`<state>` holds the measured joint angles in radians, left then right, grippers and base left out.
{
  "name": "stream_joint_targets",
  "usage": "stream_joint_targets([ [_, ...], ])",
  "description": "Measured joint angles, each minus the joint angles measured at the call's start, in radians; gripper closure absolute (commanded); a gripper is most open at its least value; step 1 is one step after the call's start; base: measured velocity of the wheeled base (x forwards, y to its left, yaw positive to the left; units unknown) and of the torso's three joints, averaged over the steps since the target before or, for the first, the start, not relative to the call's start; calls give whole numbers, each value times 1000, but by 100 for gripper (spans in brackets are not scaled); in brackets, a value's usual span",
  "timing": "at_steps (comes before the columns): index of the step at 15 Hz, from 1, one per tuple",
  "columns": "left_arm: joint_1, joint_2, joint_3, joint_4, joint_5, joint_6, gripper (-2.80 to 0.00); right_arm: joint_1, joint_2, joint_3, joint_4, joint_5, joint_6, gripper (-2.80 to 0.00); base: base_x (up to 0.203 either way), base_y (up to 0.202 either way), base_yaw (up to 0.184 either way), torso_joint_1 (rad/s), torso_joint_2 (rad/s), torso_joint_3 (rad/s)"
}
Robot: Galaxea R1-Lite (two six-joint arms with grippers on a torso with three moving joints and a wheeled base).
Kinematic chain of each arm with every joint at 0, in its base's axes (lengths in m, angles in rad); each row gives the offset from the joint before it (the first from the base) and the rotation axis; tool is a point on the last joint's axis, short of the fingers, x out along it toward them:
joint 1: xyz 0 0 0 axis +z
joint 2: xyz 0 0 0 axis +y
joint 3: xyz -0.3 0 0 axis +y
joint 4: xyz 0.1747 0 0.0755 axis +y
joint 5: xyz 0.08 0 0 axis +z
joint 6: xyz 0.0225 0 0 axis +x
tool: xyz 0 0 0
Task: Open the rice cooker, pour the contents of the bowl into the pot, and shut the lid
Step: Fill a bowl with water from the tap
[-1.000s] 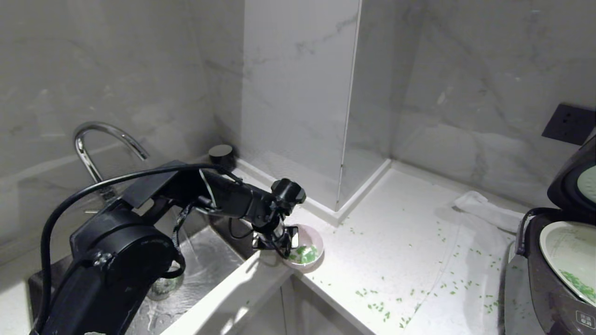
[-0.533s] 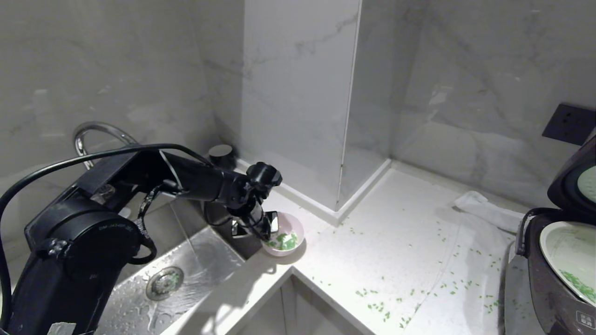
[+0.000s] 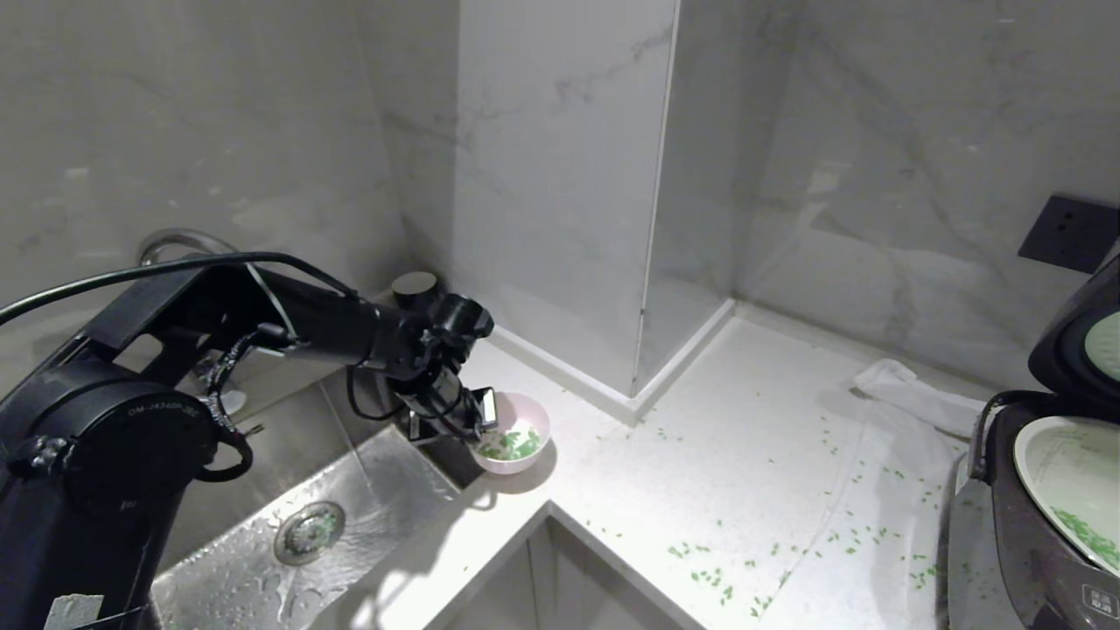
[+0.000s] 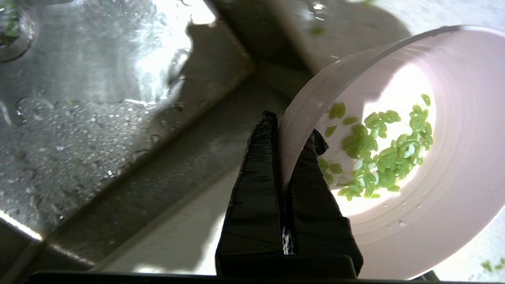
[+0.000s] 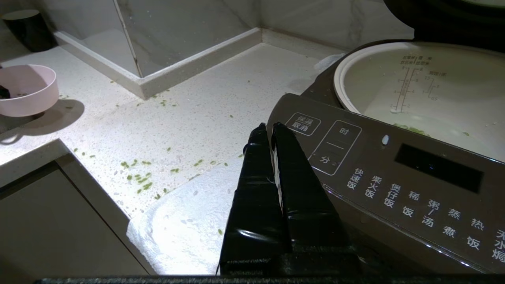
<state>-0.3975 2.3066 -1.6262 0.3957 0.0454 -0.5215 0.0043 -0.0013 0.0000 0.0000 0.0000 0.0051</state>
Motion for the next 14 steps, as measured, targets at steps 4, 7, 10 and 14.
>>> stream_joint_targets([
  [4, 46, -23, 59, -5, -21, 0, 0, 0, 0, 0, 0, 0, 0, 0, 0, 0, 0, 0, 0, 0],
  [7, 97, -38, 108, -5, -25, 1, 0, 0, 0, 0, 0, 0, 0, 0, 0, 0, 0, 0, 0, 0],
  [10, 150, -56, 151, -7, -71, 8, 0, 0, 0, 0, 0, 0, 0, 0, 0, 0, 0, 0, 0, 0],
  [14, 263, -64, 181, -57, -80, 11, 0, 0, 0, 0, 0, 0, 0, 0, 0, 0, 0, 0, 0, 0],
])
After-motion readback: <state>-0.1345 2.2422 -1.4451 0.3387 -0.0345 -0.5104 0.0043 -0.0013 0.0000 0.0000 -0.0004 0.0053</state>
